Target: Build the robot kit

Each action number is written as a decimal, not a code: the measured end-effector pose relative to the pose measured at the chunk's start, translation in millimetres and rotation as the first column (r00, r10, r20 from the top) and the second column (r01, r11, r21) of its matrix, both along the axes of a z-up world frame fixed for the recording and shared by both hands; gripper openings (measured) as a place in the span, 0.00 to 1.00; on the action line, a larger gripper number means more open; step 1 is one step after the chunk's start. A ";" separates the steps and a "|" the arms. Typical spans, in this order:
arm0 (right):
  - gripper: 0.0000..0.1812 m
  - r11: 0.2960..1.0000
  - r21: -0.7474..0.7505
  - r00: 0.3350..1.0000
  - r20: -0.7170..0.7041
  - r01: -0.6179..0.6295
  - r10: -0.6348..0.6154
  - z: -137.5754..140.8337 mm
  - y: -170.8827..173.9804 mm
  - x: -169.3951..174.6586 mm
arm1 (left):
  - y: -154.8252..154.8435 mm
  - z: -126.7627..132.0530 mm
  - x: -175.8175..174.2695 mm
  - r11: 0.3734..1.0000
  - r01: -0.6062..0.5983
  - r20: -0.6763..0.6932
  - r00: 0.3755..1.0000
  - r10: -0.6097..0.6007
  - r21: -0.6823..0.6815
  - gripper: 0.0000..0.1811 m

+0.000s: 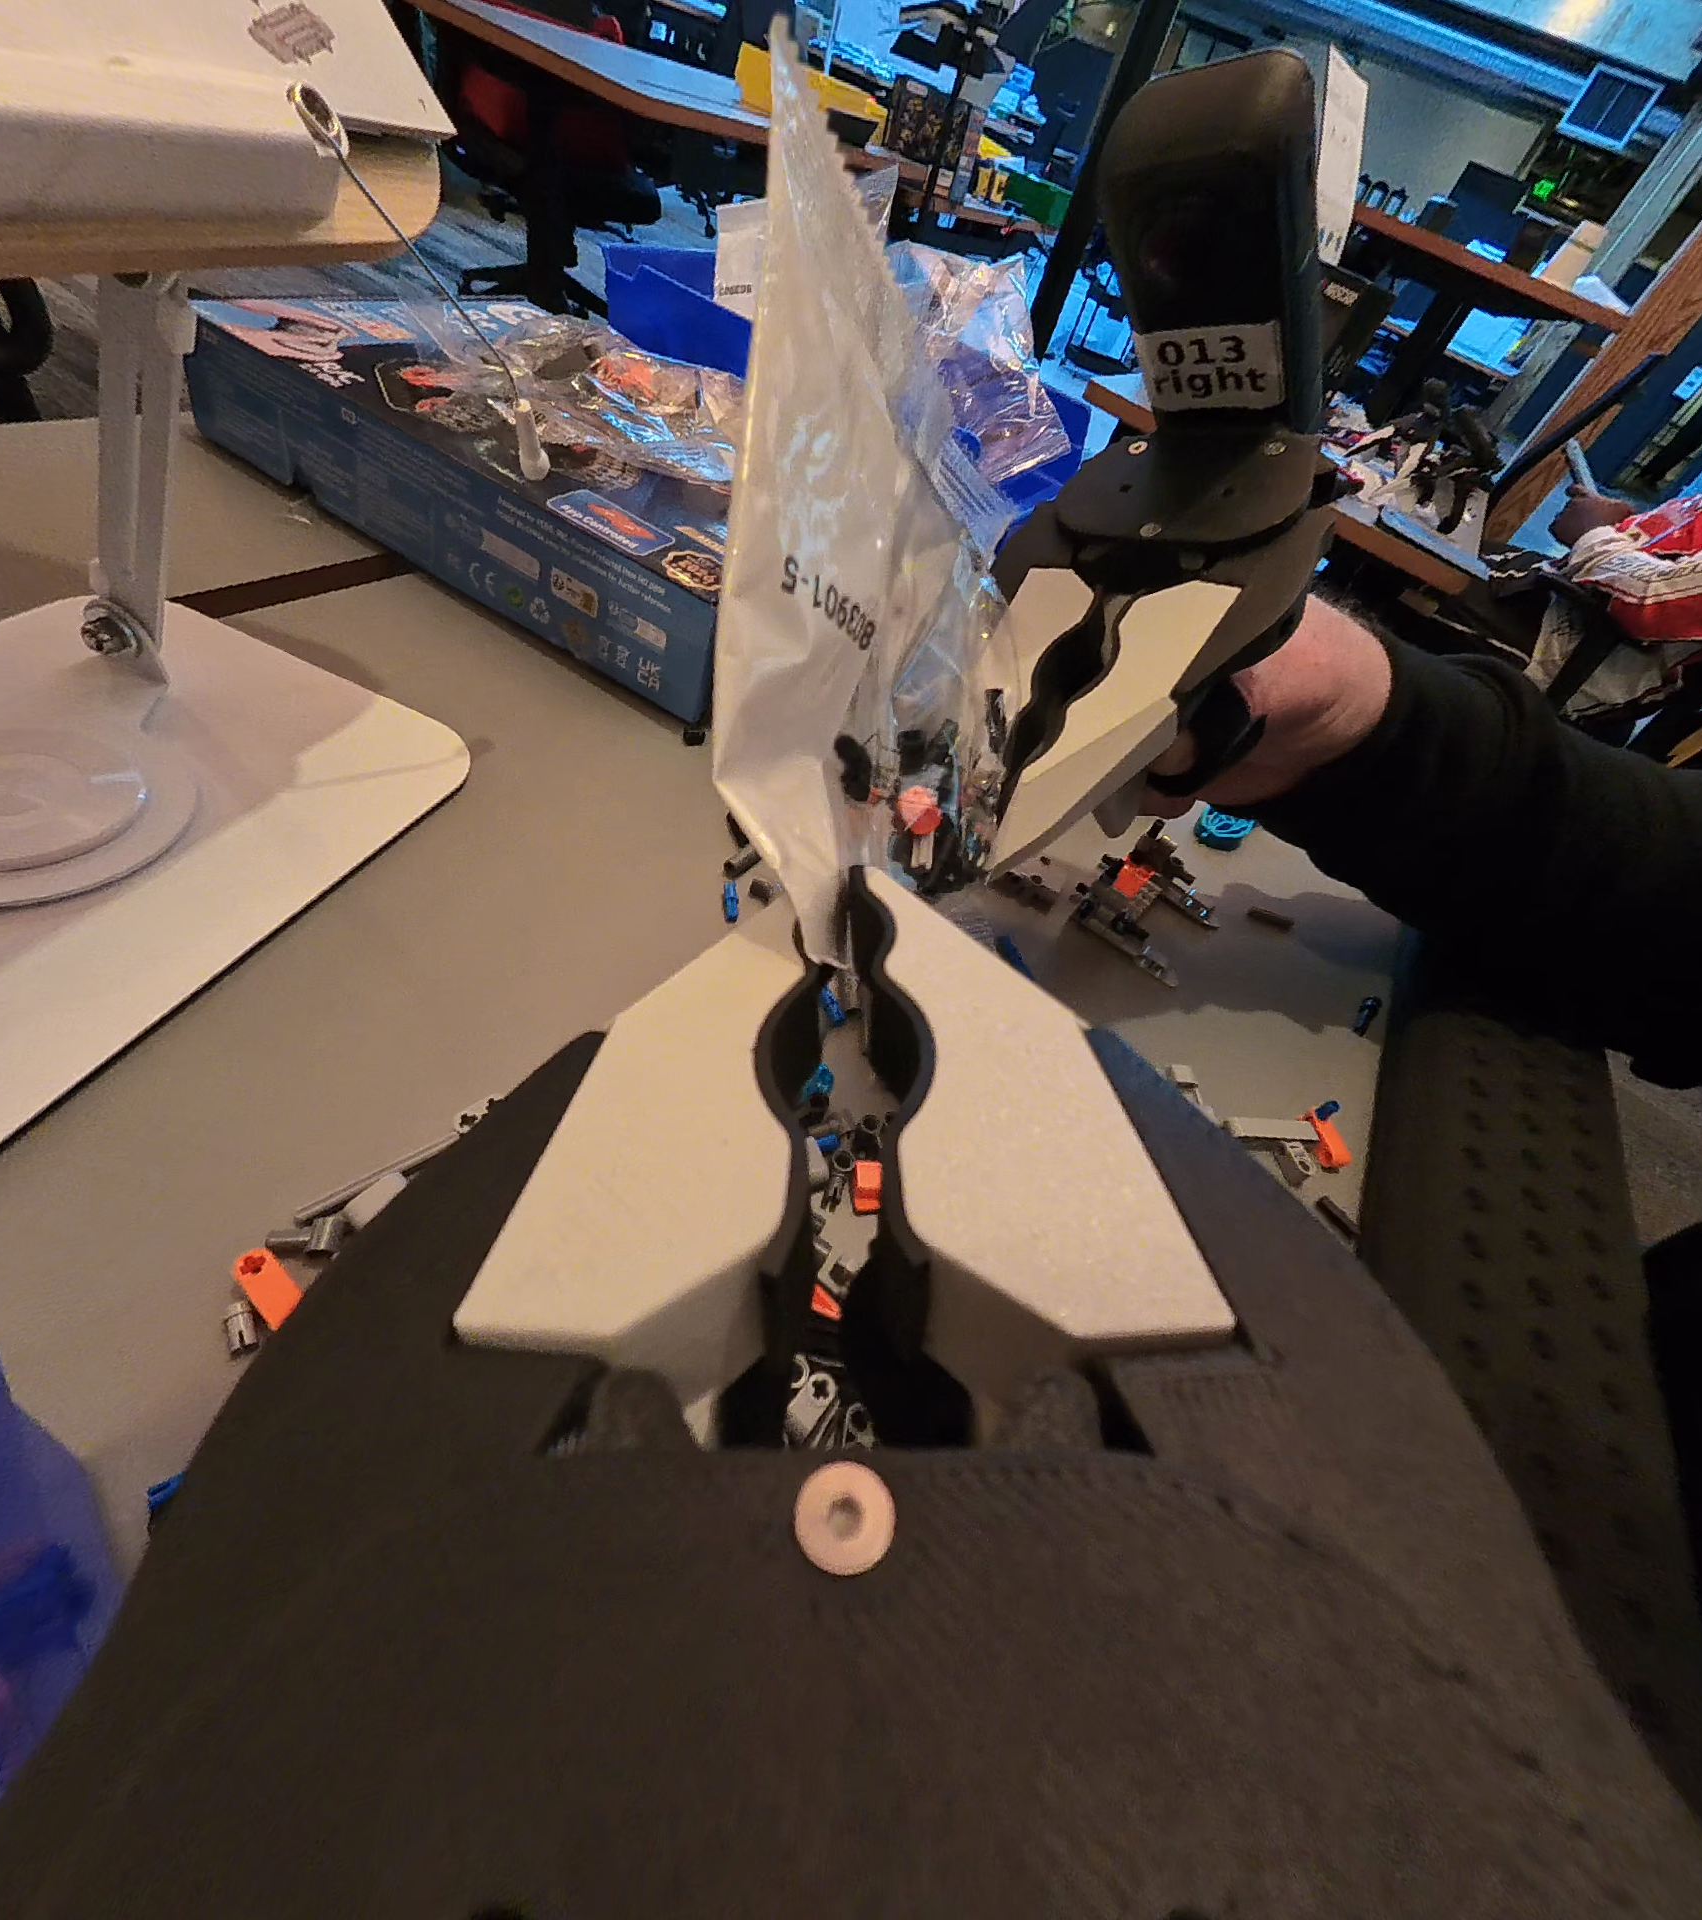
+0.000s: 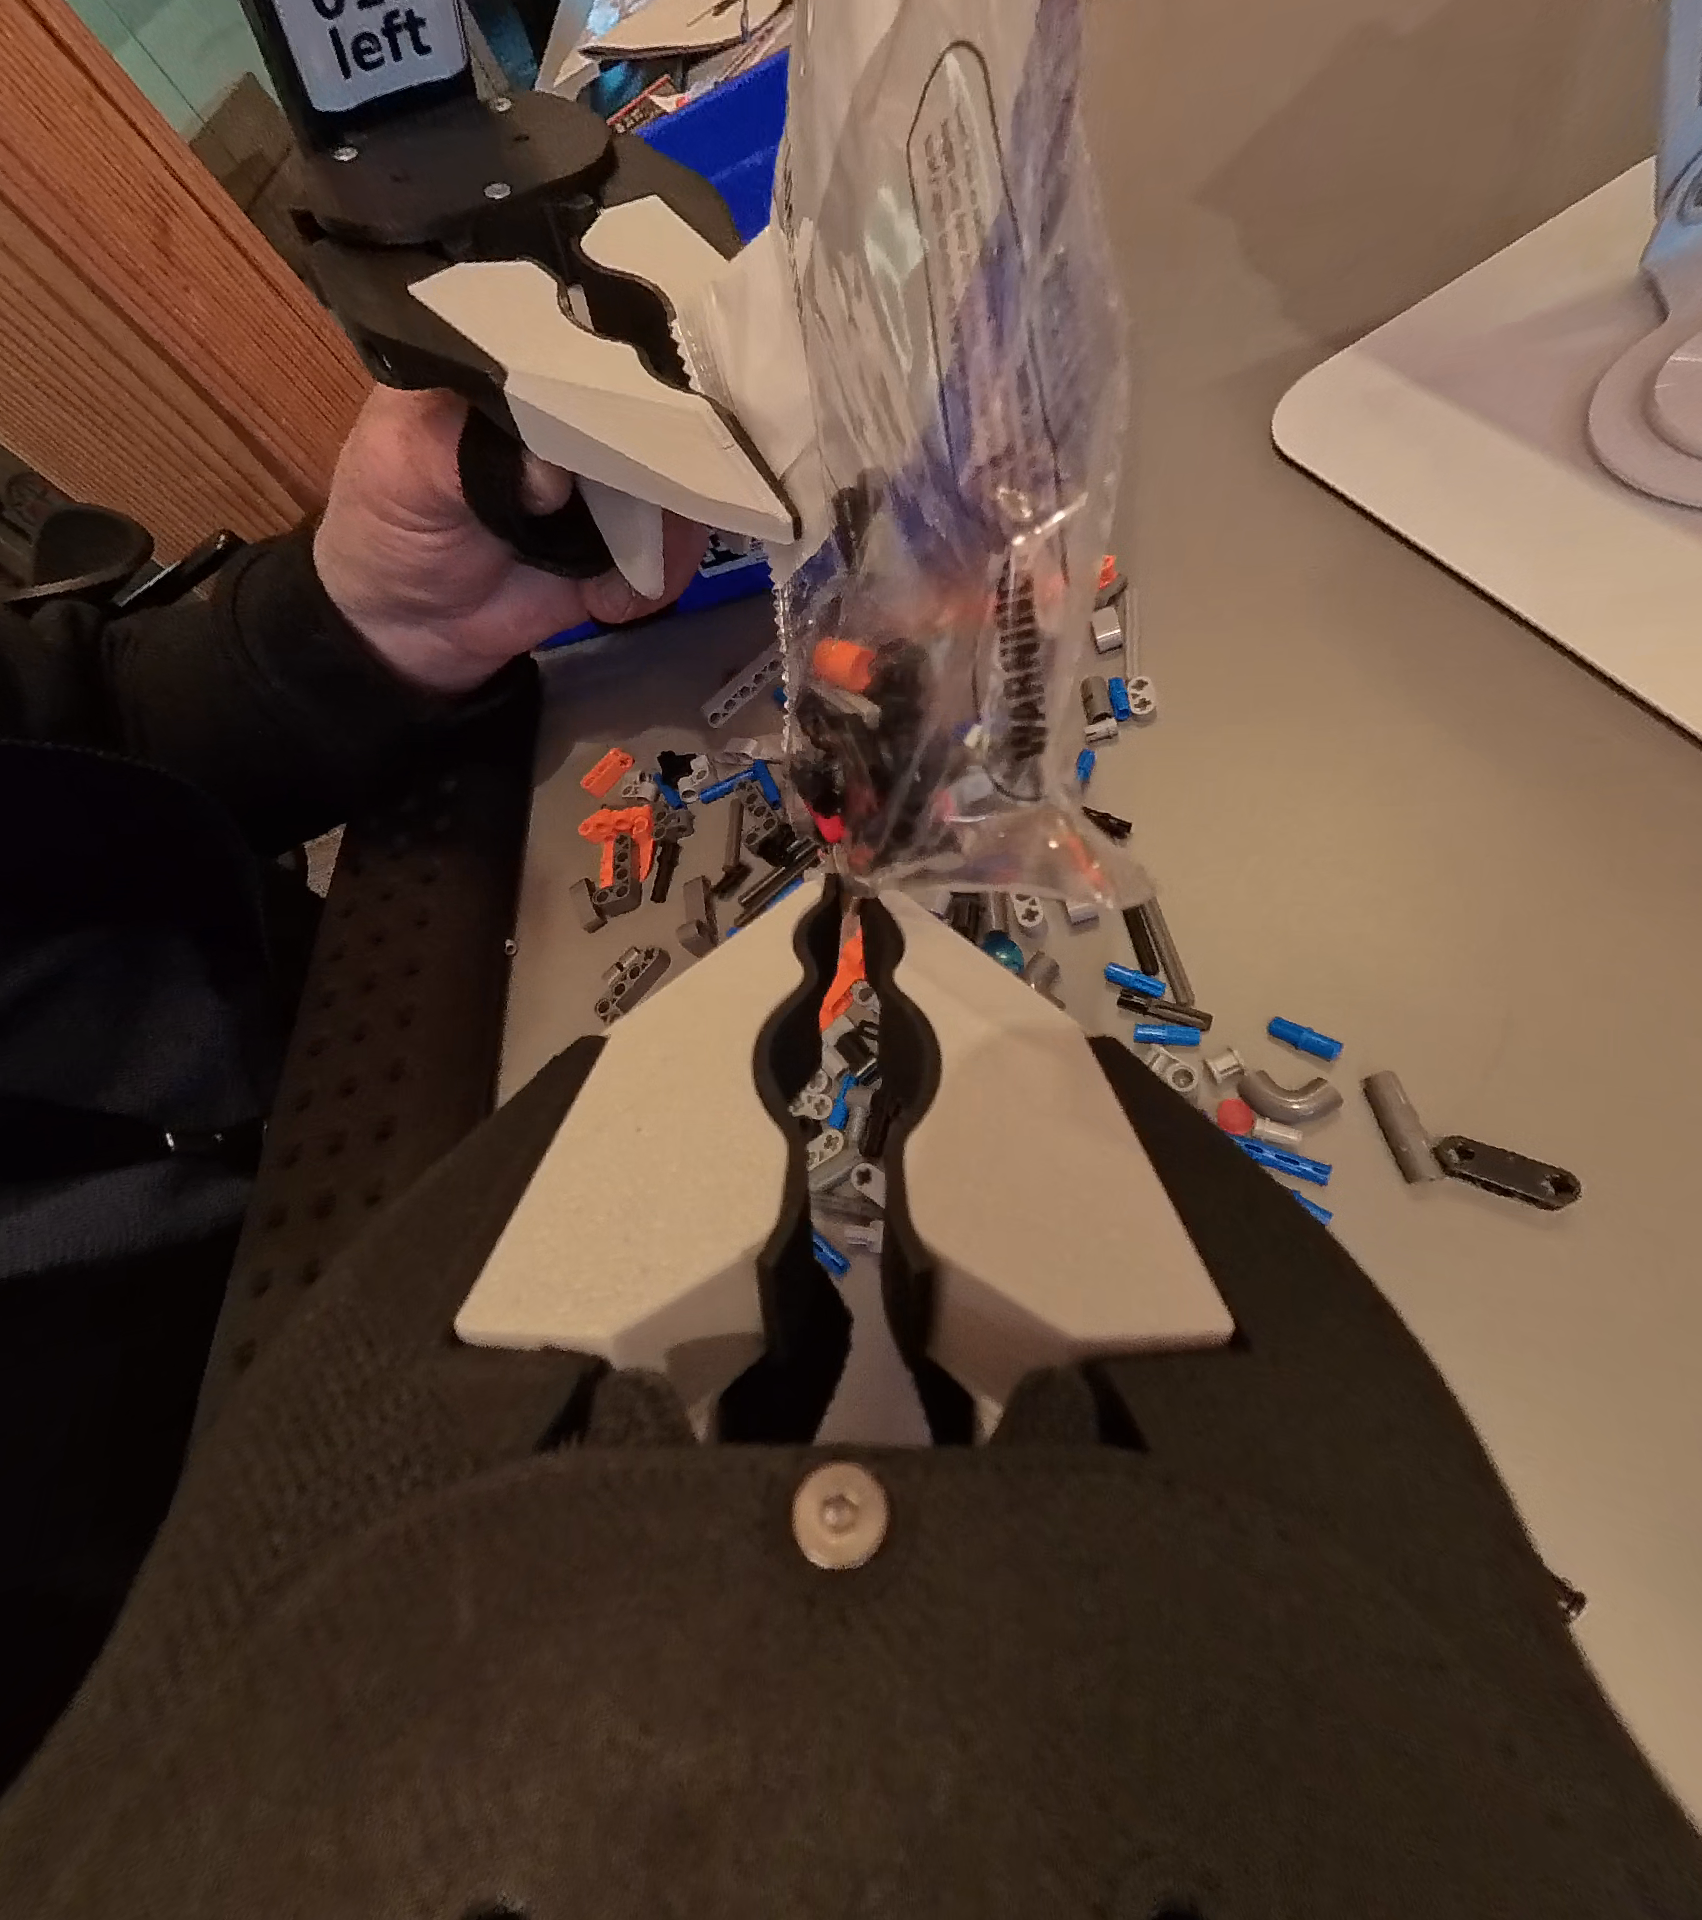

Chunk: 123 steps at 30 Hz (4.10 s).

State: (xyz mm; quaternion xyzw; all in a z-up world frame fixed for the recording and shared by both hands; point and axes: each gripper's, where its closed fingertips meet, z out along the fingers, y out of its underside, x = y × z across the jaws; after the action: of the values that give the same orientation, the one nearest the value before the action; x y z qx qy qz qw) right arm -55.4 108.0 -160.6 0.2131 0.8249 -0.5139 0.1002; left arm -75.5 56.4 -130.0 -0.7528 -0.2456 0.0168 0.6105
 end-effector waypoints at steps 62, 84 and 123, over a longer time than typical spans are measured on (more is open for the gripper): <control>0.03 0.998 -0.058 0.998 0.061 -0.006 0.009 -1.8 0.8 -1.4 | 3.9 -19.4 4.5 0.997 0.016 -0.028 0.999 -0.019 -0.079 0.00; 0.09 0.999 -0.030 0.995 0.094 0.025 -0.022 -11.2 14.1 -5.9 | -43.6 7.3 -31.1 0.957 -0.192 -0.121 0.978 0.169 -0.218 0.00; 0.09 1.000 0.003 0.996 0.092 0.003 -0.003 -22.1 13.8 -3.8 | -49.6 -72.9 -60.8 0.729 -0.129 -0.224 0.974 -0.034 -0.673 0.03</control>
State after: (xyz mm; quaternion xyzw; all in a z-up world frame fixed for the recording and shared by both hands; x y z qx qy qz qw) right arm -59.2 121.8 -182.6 0.2380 0.8199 -0.5023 0.1370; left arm -136.3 6.8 -202.9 -0.9110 -0.1721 0.2050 0.3137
